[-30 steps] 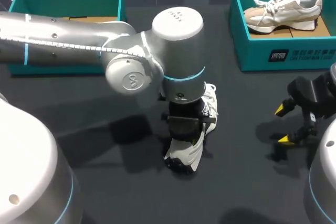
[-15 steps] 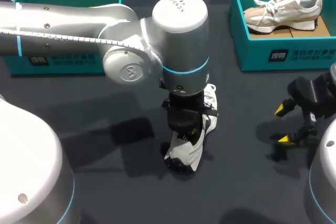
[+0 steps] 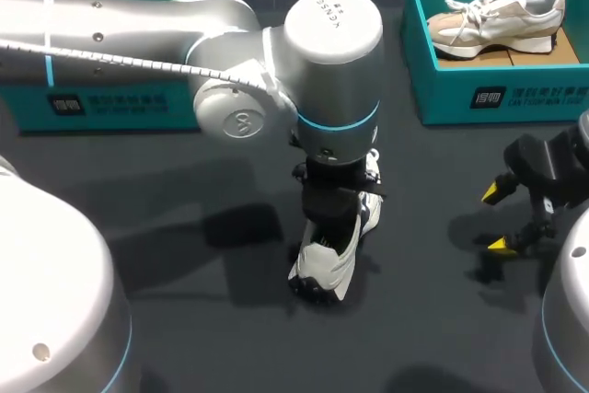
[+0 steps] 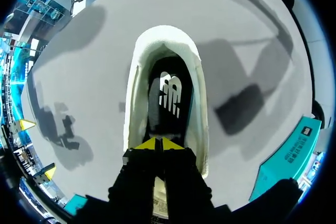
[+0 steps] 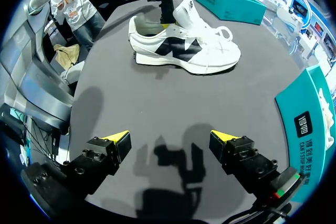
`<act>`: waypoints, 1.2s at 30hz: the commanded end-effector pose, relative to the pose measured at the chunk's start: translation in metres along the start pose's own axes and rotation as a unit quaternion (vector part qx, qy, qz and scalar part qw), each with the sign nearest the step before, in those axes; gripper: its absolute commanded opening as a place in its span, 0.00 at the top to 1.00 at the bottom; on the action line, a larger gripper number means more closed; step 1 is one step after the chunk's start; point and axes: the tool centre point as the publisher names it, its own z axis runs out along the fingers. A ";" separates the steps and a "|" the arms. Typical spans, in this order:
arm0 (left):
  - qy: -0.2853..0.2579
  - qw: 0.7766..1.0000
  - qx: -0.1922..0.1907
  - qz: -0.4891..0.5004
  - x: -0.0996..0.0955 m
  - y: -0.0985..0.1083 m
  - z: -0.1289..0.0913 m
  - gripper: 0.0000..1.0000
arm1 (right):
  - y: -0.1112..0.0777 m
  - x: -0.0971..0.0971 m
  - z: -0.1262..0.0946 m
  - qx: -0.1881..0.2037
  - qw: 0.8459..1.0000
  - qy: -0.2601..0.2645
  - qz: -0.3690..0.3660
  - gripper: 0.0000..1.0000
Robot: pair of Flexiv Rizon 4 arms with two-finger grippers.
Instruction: Take the shoe out of the shoebox, open the shoe tongue, remove and reinsert the insole, then place the shoe into the shoebox
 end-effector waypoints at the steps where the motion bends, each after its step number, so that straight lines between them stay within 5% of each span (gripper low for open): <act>1: 0.006 1.000 -0.005 -0.003 0.000 -0.002 -0.002 0.86 | 0.000 0.002 -0.001 0.001 1.000 -0.001 0.000 0.00; 22: -0.004 1.000 -0.007 0.028 0.010 -0.003 -0.012 0.49 | 0.000 0.002 -0.001 0.001 1.000 -0.001 0.000 0.00; 29: -0.009 0.999 0.000 0.047 0.009 0.000 -0.014 0.23 | 0.000 0.002 -0.001 0.001 1.000 -0.001 0.000 0.00; 36: -0.018 0.998 0.007 0.055 0.008 0.007 -0.015 0.27 | 0.000 0.002 -0.001 0.001 1.000 -0.001 0.000 0.00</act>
